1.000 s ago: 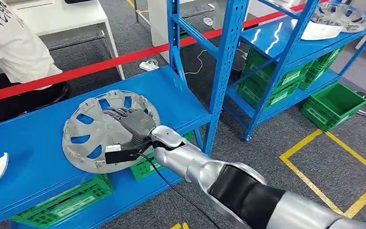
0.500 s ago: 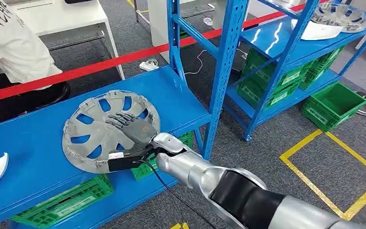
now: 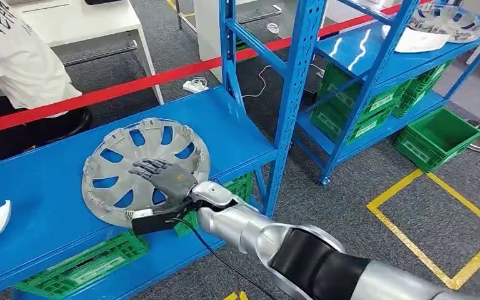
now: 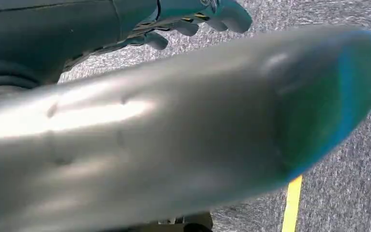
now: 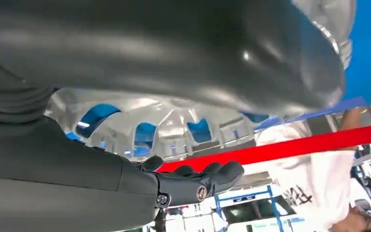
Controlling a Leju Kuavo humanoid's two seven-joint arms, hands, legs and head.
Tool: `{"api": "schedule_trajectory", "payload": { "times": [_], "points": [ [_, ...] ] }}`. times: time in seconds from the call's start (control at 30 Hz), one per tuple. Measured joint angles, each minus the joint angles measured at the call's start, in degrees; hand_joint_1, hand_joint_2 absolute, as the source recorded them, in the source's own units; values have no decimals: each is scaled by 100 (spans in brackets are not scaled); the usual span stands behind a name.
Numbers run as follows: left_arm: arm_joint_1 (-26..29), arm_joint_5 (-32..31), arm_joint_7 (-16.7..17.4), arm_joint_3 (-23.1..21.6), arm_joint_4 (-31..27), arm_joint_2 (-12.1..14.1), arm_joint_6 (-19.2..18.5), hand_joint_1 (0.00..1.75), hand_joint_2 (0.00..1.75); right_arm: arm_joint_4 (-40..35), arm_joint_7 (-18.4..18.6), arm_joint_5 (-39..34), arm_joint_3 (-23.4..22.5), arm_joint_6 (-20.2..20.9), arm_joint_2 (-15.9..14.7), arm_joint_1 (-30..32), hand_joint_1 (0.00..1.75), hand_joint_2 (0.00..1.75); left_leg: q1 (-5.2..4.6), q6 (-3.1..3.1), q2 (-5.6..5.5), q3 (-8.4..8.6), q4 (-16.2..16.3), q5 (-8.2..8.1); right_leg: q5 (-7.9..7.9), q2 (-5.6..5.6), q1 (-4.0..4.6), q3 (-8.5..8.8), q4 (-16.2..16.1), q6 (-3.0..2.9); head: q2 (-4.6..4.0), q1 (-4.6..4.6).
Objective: Take the parts from the cabinet and place them on the table.
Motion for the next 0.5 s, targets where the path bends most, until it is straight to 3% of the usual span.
{"api": "schedule_trajectory", "payload": {
  "times": [0.13,0.17,0.5],
  "points": [
    [-16,-41,39,-57,0,-4,0,0,0,28,0,-15,0,15,59,34,0,175,0,0,0,0,0,0,-1,0,0,0,0,-1,0,0],
    [-20,-67,57,-70,0,-4,0,0,0,33,2,-17,0,24,68,45,0,0,0,0,0,0,0,0,-1,0,0,0,0,-1,0,0],
    [-49,-350,188,-324,0,-31,72,0,0,122,192,-140,-2,216,177,186,0,0,0,-1,-1,-1,0,0,-2,0,0,-1,0,-3,0,0]
  ]
}}
